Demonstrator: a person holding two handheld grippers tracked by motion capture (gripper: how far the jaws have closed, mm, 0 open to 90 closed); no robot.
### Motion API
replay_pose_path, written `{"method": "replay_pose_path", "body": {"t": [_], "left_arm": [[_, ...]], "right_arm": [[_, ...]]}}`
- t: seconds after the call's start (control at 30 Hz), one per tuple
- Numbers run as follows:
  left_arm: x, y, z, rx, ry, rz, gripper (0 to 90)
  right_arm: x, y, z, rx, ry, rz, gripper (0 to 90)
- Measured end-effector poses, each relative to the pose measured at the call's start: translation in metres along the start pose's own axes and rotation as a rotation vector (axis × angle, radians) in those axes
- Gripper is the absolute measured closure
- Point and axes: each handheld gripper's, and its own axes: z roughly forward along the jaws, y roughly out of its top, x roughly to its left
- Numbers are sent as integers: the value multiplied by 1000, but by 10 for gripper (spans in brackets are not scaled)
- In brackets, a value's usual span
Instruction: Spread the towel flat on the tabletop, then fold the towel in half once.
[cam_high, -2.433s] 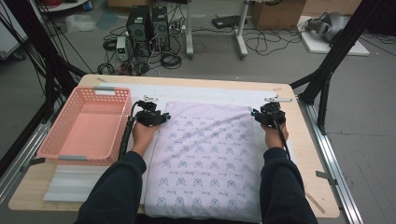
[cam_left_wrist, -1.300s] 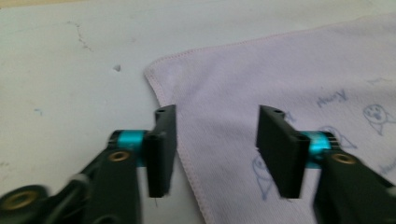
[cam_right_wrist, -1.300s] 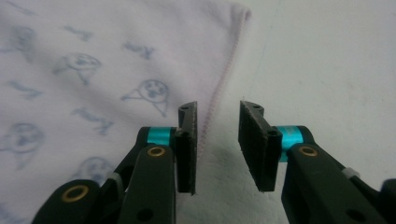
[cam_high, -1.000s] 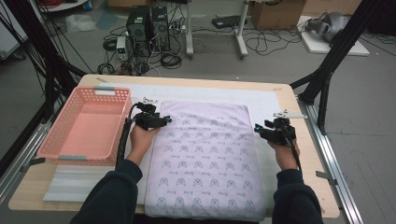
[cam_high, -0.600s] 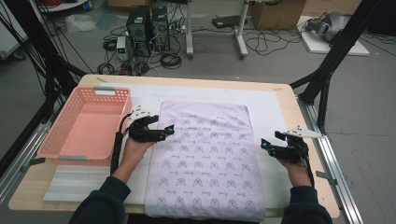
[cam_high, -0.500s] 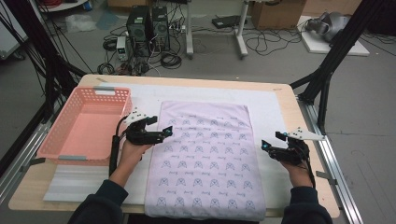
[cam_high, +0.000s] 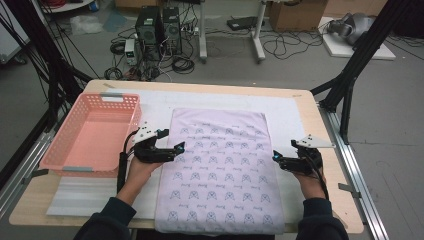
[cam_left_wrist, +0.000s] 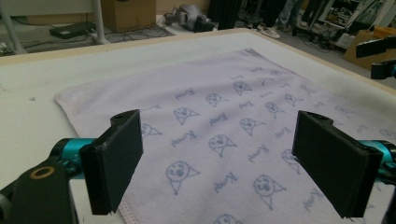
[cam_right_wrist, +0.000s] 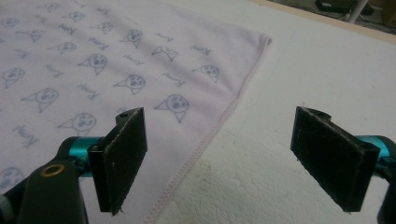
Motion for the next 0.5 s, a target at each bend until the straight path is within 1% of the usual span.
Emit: {"method": "replay_pose_path", "body": {"t": [0.1,0.27,0.3,0.37,0.47,0.5], "left_arm": [[0,-2,0,4,9,4,169],[0,-4,1,18,17,-7,169],[0,-4,1,20,18,-14,169],[2,-5,1,30,24,-16,170],[4,-6,2,45,52,-32,170],[5,-6,2,46,62,-44,170]], "right_arm": [[0,0,0,6,2,-3,175],[0,0,-2,1,7,6,175],[0,0,-1,1,5,10,175],[-1,-1,0,10,9,16,175],[-1,-2,1,21,12,22,175],[-1,-2,3,25,15,25,175]]}}
